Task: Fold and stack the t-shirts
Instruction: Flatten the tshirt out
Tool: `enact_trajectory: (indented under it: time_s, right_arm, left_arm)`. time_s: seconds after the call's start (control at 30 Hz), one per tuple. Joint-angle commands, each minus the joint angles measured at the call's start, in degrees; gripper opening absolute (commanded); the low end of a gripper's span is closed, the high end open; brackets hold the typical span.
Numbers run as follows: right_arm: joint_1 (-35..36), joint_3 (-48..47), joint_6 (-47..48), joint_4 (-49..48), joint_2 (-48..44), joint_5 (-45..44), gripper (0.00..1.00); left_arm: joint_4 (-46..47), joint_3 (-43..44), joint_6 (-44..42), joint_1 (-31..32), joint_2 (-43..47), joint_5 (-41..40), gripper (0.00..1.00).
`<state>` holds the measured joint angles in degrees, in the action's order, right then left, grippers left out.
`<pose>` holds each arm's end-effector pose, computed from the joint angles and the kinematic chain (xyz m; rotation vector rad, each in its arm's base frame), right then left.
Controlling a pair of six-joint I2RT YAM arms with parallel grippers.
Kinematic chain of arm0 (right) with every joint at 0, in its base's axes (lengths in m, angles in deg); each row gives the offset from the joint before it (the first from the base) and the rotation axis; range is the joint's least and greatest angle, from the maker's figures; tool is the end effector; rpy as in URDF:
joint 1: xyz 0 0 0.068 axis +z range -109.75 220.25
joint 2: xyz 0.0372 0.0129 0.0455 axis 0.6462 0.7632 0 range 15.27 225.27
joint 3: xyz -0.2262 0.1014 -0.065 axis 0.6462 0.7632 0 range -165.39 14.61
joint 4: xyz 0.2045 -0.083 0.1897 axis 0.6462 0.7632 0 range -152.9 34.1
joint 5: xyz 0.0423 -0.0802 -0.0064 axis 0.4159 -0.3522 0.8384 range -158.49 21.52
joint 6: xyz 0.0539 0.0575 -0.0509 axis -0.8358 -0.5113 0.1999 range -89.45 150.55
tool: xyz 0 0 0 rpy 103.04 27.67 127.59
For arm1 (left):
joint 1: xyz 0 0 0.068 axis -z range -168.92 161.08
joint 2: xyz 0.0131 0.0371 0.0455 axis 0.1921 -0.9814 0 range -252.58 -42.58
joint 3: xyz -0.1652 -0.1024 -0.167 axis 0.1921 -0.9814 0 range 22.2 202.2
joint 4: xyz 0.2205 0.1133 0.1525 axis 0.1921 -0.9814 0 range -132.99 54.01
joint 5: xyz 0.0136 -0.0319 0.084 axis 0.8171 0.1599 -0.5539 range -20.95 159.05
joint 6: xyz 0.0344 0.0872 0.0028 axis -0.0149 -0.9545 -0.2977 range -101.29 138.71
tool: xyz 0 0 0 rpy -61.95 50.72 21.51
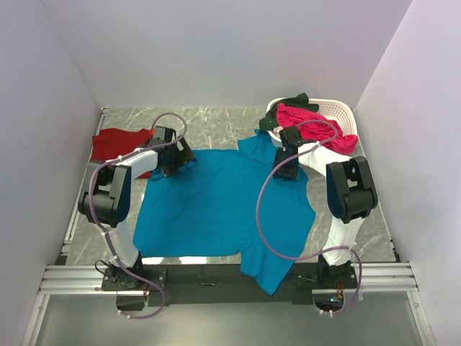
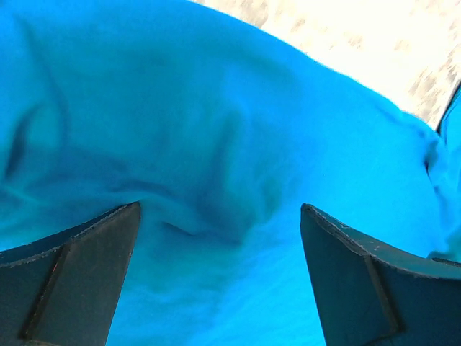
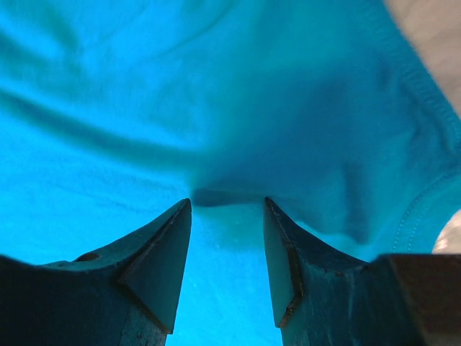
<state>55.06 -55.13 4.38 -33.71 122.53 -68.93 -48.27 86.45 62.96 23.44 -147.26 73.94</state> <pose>0.3982 0.1046 0.0828 0.2747 2.7383 0.1884 0.4162 -0.0987 0.0929 -0.6681 2.4731 -0.5063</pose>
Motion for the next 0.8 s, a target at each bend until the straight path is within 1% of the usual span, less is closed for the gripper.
enact_trajectory:
  time_s: [0.0,0.17,0.2,0.3,0.37,0.4,0.43,0.47,0.5,0.53,0.57,0.6,0.63,0.67,0.7,0.73,0.77]
  right_arm:
    - [-1.88,-3.82,1.21,2.27,2.77,-3.24,0.52]
    - [-2.33,-9.26,3.32,3.68,5.41,-2.72,0.52]
    - [-2.41,-9.89,4.02,3.68,5.67,-2.11,0.52]
    - [-2.24,-11.21,4.82,3.07,4.98,0.27,0.52]
    - [-2.15,-11.91,5.17,3.07,3.57,1.4,0.53]
    - [-2.06,-12.18,5.34,3.15,2.87,2.2,0.54]
    - [-2.06,-12.35,5.43,3.24,1.47,2.47,0.54]
    - [-1.98,-12.62,5.61,3.42,0.5,2.82,0.55]
    - [-1.89,-12.62,5.78,3.42,-0.47,2.91,0.56]
    - [-1.89,-12.62,5.78,3.42,-2.22,3.0,0.56]
    - [-1.8,-12.44,5.87,3.33,-3.28,3.17,0.57]
    - [-1.89,-12.27,5.87,3.24,-4.07,3.61,0.57]
    - [-1.89,-12.01,5.7,3.07,-5.73,3.79,0.57]
    - [-1.89,-11.57,5.52,2.98,-6.62,4.14,0.57]
    - [-1.89,-11.22,5.26,2.54,-7.41,4.4,0.57]
    - [-1.8,-10.78,5.08,2.28,-8.99,5.1,0.57]
    - [-1.8,-9.99,4.64,2.01,-9.78,5.45,0.57]
  left_arm:
    - [-1.61,3.5,-0.04,0.12,-3.24,-0.4,0.99]
    - [-1.79,8.69,-2.32,0.21,-6.85,0.56,0.99]
    - [-1.96,10.61,-2.76,0.21,-7.02,0.56,0.99]
    - [-1.88,11.52,-4.08,0.65,-5.27,0.39,0.99]
    - [-1.88,10.12,-4.43,0.82,-1.15,-0.4,0.99]
    - [-2.05,7.5,-4.43,0.82,2.78,-1.01,0.99]
    - [-2.49,5.73,-4.26,0.82,5.25,-3.28,0.99]
    - [-3.89,1.54,-3.22,0.82,7.89,-4.69,0.99]
    - [-5.38,-0.77,-2.25,0.82,13.4,-5.93,0.99]
    - [-7.39,-2.97,-0.85,0.82,16.15,-8.98,0.99]
    - [-9.76,-5.08,3.61,0.82,18.79,-14.06,0.99]
    - [-16.14,-8.93,6.43,0.82,23.51,-17.33,0.99]
    - [-19.16,-10.79,9.42,0.82,25.82,-20.15,0.99]
    - [-22.06,-12.64,15.28,0.82,28.11,-22.18,0.99]
    - [-24.44,-16.05,18.39,0.82,32.48,-25.07,0.99]
    - [-28.21,-17.65,21.2,0.82,34.53,-25.97,0.99]
    - [-29.46,-19.06,25.84,0.82,36.46,-26.5,0.99]
